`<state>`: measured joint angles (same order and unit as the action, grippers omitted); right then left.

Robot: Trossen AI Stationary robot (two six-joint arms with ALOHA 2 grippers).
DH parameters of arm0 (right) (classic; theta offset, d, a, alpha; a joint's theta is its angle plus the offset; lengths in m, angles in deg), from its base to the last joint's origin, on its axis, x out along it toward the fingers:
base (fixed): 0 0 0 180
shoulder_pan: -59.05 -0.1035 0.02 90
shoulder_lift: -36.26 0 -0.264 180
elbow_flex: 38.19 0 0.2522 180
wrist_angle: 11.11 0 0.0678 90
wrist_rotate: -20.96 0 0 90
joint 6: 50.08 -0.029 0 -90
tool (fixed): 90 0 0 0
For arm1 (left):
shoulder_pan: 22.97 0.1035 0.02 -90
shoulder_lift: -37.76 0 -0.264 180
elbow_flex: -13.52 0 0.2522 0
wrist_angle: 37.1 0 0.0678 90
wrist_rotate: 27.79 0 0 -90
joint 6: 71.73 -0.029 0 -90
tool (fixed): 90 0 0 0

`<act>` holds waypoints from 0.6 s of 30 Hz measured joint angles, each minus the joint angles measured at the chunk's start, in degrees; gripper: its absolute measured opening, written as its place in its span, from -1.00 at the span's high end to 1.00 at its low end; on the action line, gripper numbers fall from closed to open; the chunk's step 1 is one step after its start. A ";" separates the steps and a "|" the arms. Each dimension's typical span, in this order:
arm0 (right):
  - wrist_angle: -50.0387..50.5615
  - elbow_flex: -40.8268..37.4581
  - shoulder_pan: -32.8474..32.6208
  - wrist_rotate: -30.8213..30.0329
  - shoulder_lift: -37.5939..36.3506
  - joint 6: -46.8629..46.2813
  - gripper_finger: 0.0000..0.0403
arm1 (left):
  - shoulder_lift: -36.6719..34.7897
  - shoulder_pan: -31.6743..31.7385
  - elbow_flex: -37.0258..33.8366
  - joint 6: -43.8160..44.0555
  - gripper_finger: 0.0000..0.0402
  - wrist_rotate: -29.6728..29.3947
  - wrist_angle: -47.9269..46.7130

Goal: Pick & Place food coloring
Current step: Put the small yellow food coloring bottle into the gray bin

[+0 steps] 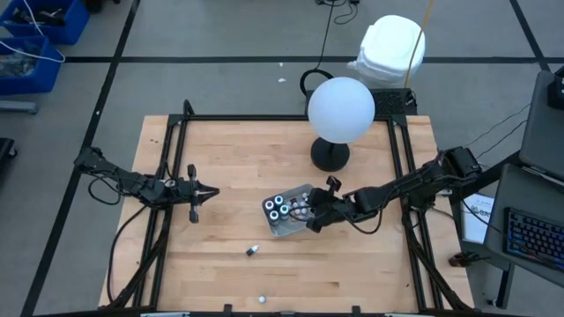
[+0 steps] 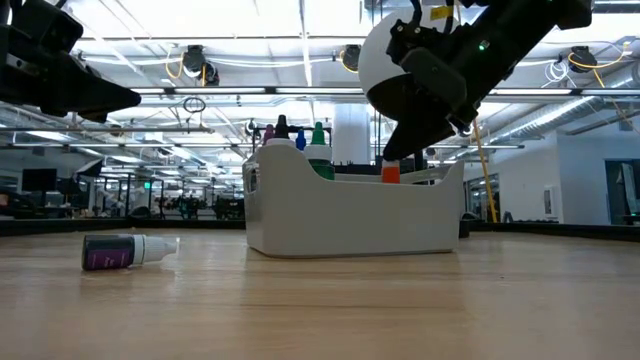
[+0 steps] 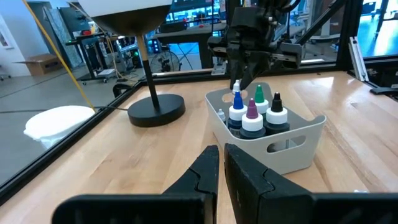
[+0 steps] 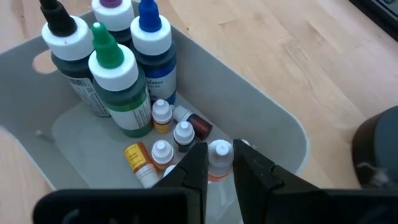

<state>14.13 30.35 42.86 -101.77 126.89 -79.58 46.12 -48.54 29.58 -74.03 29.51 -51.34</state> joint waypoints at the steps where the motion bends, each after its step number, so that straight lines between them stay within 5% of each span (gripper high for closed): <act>1: 0.14 0.00 0.00 -0.02 0.00 0.00 0.78 | 0.00 -0.02 0.00 0.00 0.82 0.01 0.05; 18: -5.61 -4.17 0.74 2.84 0.02 0.23 0.77 | 0.00 -0.01 0.00 -0.13 0.82 -0.38 0.14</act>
<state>8.52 26.18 43.60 -98.93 126.91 -79.35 46.12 -48.54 29.58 -74.16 29.13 -51.20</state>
